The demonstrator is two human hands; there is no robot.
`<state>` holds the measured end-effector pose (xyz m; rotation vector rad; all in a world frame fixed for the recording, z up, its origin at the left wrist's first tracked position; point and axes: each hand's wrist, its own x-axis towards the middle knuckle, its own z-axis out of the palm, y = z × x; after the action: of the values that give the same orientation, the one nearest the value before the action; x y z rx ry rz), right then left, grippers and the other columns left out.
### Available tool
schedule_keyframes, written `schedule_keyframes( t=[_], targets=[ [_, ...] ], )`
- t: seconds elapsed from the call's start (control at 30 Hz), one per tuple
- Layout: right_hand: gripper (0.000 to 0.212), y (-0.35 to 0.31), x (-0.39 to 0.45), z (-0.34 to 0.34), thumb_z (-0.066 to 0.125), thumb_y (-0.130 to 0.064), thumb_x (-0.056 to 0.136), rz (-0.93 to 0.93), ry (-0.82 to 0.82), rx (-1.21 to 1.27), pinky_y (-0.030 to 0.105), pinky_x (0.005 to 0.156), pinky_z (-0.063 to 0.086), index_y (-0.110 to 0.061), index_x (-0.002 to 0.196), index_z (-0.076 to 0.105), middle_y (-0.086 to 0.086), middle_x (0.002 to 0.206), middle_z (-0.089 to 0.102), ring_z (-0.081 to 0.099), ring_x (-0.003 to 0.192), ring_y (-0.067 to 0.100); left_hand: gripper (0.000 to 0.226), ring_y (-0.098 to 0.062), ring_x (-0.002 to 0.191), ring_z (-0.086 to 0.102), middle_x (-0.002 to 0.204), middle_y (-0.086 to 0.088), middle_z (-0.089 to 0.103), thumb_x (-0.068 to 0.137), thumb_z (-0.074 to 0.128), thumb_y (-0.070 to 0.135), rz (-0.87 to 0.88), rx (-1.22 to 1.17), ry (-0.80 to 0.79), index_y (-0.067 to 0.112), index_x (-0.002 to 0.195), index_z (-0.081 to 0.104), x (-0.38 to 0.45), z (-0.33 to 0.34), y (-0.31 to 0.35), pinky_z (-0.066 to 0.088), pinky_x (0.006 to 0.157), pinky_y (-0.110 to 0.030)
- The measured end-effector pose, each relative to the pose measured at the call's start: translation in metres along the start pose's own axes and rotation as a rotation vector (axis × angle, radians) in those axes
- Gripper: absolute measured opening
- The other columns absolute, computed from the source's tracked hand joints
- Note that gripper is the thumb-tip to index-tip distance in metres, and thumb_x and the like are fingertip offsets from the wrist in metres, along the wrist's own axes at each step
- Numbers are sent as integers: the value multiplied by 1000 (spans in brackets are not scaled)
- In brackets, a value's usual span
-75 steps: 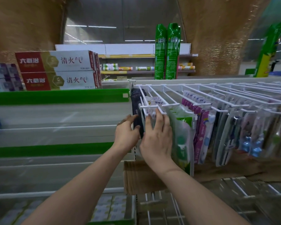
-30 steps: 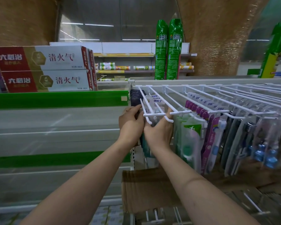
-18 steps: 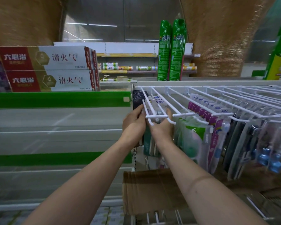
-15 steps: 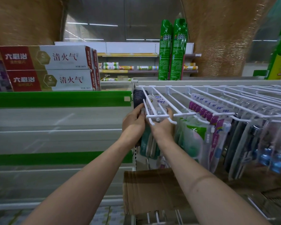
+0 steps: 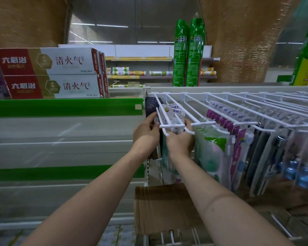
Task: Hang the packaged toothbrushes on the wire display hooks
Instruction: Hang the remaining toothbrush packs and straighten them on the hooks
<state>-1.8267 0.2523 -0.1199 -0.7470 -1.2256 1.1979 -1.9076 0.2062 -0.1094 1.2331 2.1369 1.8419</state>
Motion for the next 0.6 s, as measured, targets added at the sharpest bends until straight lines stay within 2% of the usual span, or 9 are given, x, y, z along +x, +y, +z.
schedule_keyframes(
  t=[0.1, 0.17, 0.23, 0.37, 0.47, 0.53, 0.6],
  targets=[
    [52, -1, -3, 5, 84, -14, 74, -13, 48, -47, 45, 90, 58, -30, 116, 58, -5, 106, 71, 68, 99, 19, 38, -23, 88, 68, 89, 7, 72, 99, 54, 22, -2, 83, -35, 43, 131, 60, 4, 1, 0, 59, 85, -45],
    [55, -1, -5, 9, 84, -14, 75, 8, 63, -21, 43, 93, 57, -25, 123, 58, -1, 114, 71, 68, 104, 19, 37, -22, 85, 67, 85, 10, 69, 100, 53, 26, 9, 153, -53, 44, 131, 57, 6, 0, 0, 59, 83, -44],
    [50, -1, -4, 10, 81, -10, 79, 23, 64, 0, 38, 94, 56, -27, 118, 57, -3, 112, 68, 66, 104, 17, 38, -21, 86, 67, 88, 10, 69, 100, 52, 29, 14, 173, -46, 48, 132, 54, 7, -1, -2, 59, 83, -42],
    [40, -4, 0, 9, 76, -9, 85, 19, 42, -6, 28, 83, 49, -32, 106, 51, -7, 99, 61, 61, 95, 15, 37, -21, 87, 65, 88, 7, 68, 101, 51, 31, 58, 222, -18, 48, 134, 52, 8, -3, -7, 58, 81, -39],
    [38, -8, 2, 4, 72, -8, 88, 25, -10, 37, 27, 82, 47, -28, 115, 55, -6, 101, 60, 59, 93, 14, 35, -22, 88, 65, 91, 5, 70, 101, 51, 31, 65, 177, -4, 48, 131, 55, 8, -2, -7, 59, 82, -41],
    [39, -8, 4, 1, 69, -7, 91, 32, -49, 56, 27, 83, 47, -28, 120, 53, -4, 107, 61, 59, 96, 14, 32, -25, 97, 65, 98, 5, 72, 102, 49, 33, 66, 124, 8, 46, 129, 59, 7, -1, -7, 58, 89, -44],
    [40, -6, 4, -2, 68, -5, 92, 39, -78, 94, 24, 81, 50, -30, 117, 50, 1, 114, 63, 62, 98, 14, 34, -27, 108, 64, 105, 7, 74, 101, 48, 33, 57, 56, 26, 45, 129, 63, 3, -1, -7, 56, 94, -46]
  ],
)
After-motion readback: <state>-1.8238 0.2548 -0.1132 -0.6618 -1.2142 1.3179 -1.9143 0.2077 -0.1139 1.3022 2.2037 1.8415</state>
